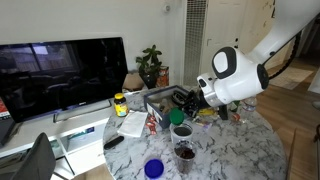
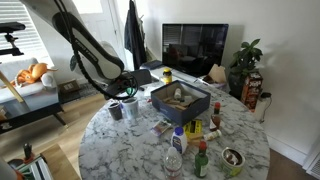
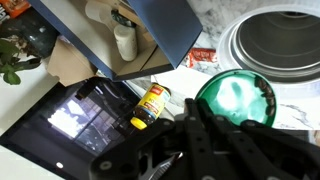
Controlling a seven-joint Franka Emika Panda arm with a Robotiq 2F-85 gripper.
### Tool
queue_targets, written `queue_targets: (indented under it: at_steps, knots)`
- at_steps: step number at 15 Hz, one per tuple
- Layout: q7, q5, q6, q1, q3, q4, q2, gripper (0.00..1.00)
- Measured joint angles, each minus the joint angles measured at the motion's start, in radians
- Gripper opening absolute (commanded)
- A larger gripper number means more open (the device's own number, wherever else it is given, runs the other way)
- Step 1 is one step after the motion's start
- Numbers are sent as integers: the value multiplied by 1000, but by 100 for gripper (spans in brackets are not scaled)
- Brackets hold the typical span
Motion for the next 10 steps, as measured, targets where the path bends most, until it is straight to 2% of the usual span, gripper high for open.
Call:
queue_targets:
  at_steps: [2, 7, 8, 10]
  knots:
    - [49, -65, -1, -1, 2, -1, 0, 2]
    - [54, -66, -47, -4, 47, -12, -2, 2]
    - [54, -65, -56, -6, 55, -17, -2, 7]
    - [54, -65, -57, -5, 56, -14, -1, 7]
